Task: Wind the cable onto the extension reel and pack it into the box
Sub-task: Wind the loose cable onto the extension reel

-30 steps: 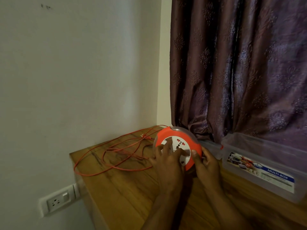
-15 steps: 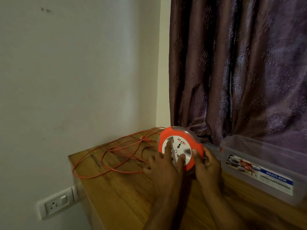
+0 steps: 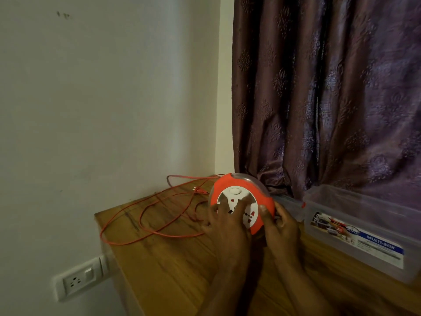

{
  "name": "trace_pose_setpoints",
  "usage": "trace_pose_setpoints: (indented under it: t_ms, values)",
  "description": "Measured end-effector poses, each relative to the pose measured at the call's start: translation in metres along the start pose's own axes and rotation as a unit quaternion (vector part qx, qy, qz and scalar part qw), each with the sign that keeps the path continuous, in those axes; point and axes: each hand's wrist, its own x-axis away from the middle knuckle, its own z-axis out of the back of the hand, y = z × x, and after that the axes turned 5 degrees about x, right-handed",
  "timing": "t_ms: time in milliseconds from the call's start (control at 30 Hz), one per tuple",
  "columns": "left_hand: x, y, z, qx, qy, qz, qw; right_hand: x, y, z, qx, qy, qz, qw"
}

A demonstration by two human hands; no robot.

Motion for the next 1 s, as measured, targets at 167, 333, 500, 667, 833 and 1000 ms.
trace_pose_setpoints:
  t_ms: [167, 333, 500, 667, 833, 1000]
  values:
    - [-0.001, -0.006, -0.003, 0.047, 0.026, -0.027, 0.998, 0.002, 0.000, 0.000, 0.005, -0.011, 0.001, 1.000]
    - [-0.001, -0.006, -0.003, 0.120, 0.061, -0.065, 0.989, -0.002, -0.003, 0.004, 0.006, 0.001, 0.001, 1.000]
    - [-0.002, -0.007, -0.003, 0.185, 0.128, -0.043, 0.973, -0.006, -0.006, 0.010, -0.011, 0.028, 0.002, 1.000]
    - [0.003, -0.006, -0.011, 0.213, 0.013, 0.040, 0.976, -0.004, -0.003, 0.008, 0.006, 0.045, 0.019, 0.999]
    - [0.005, -0.002, -0.011, 0.226, -0.002, 0.042, 0.973, 0.001, -0.005, 0.002, 0.041, 0.054, 0.047, 0.997]
    - [0.002, -0.003, -0.010, 0.270, 0.009, 0.069, 0.960, 0.004, -0.005, -0.003, 0.060, 0.039, 0.067, 0.995]
